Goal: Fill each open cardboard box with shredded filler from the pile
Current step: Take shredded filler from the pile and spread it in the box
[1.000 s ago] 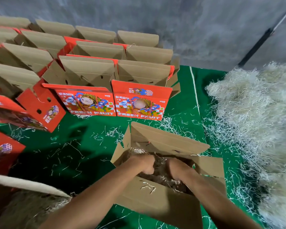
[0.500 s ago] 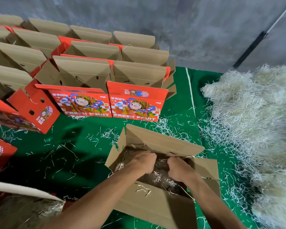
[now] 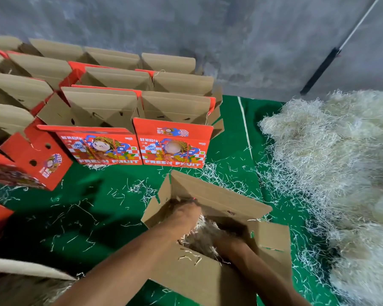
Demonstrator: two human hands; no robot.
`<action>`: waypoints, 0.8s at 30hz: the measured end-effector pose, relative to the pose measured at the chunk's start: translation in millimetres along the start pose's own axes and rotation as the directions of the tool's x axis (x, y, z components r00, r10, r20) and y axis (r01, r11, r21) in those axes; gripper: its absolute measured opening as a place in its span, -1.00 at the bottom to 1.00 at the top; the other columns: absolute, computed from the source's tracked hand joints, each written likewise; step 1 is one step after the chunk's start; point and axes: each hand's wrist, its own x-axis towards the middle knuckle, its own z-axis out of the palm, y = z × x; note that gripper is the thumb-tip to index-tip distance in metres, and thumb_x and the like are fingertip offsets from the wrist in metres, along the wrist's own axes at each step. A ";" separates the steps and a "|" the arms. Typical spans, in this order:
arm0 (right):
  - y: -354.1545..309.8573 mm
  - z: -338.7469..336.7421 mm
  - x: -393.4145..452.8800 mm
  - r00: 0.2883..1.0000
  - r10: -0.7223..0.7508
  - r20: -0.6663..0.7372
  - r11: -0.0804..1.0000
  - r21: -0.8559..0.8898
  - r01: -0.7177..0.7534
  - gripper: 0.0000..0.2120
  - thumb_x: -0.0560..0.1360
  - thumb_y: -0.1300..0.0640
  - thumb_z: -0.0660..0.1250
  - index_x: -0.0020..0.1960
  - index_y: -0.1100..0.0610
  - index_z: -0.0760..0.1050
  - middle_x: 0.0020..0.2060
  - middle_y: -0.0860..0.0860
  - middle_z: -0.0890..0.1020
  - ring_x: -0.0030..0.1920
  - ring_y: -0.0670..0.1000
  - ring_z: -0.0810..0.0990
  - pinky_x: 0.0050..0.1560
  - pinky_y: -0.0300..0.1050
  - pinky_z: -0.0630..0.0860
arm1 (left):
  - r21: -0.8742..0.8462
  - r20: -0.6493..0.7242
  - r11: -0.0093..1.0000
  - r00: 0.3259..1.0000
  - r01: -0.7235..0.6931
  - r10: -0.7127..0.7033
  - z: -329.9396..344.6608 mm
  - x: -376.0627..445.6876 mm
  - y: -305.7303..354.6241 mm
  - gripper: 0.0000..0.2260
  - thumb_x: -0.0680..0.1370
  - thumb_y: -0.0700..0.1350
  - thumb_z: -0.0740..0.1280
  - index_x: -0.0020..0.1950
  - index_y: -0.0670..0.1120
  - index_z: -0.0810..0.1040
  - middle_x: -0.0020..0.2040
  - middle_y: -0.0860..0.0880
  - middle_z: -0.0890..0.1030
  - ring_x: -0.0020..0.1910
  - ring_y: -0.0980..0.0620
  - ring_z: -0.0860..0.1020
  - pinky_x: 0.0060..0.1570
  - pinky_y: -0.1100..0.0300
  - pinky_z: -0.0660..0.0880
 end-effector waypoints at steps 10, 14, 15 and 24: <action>-26.1 -40.5 5.3 0.977 0.005 -0.213 0.993 -0.117 -0.031 -0.67 0.56 0.32 0.30 0.30 0.12 0.50 0.23 0.11 0.59 0.27 0.14 0.57 0.28 0.02 0.50 | 0.043 0.170 0.999 0.985 0.007 -0.014 23.9 -9.7 -25.8 -0.65 0.50 -0.19 0.32 0.29 -0.19 0.51 0.29 -0.18 0.54 0.25 -0.19 0.51 0.31 -0.07 0.43; -43.4 -37.4 3.7 0.977 -0.203 -0.064 0.976 0.062 0.207 -0.59 0.62 0.05 0.27 0.45 0.07 0.37 0.36 0.12 0.52 0.33 0.14 0.51 0.31 -0.06 0.42 | -0.008 0.248 1.000 0.969 0.008 -0.006 25.3 -5.9 -31.2 -0.44 0.45 -0.15 0.31 0.46 -0.10 0.32 0.38 -0.15 0.48 0.31 -0.19 0.48 0.31 -0.08 0.44; -42.0 -31.3 -0.4 0.961 -0.269 -0.068 0.960 0.063 0.273 -0.60 0.63 0.01 0.25 0.44 0.04 0.38 0.35 0.11 0.52 0.31 0.13 0.52 0.29 -0.07 0.44 | 0.051 0.274 0.999 0.962 -0.011 -0.003 27.3 -2.8 -32.6 -0.48 0.46 -0.15 0.28 0.43 -0.11 0.37 0.37 -0.15 0.49 0.30 -0.19 0.48 0.30 -0.08 0.45; -13.0 -12.3 1.3 0.984 -0.134 0.119 0.944 -0.287 0.163 -0.66 0.60 0.18 0.21 0.33 0.27 0.51 0.32 0.25 0.53 0.33 0.24 0.51 0.30 0.06 0.44 | 0.320 0.344 0.948 0.930 0.011 -0.127 32.6 2.5 -21.8 -0.46 0.55 -0.11 0.19 0.53 -0.19 0.27 0.50 -0.23 0.30 0.45 -0.23 0.30 0.40 -0.14 0.32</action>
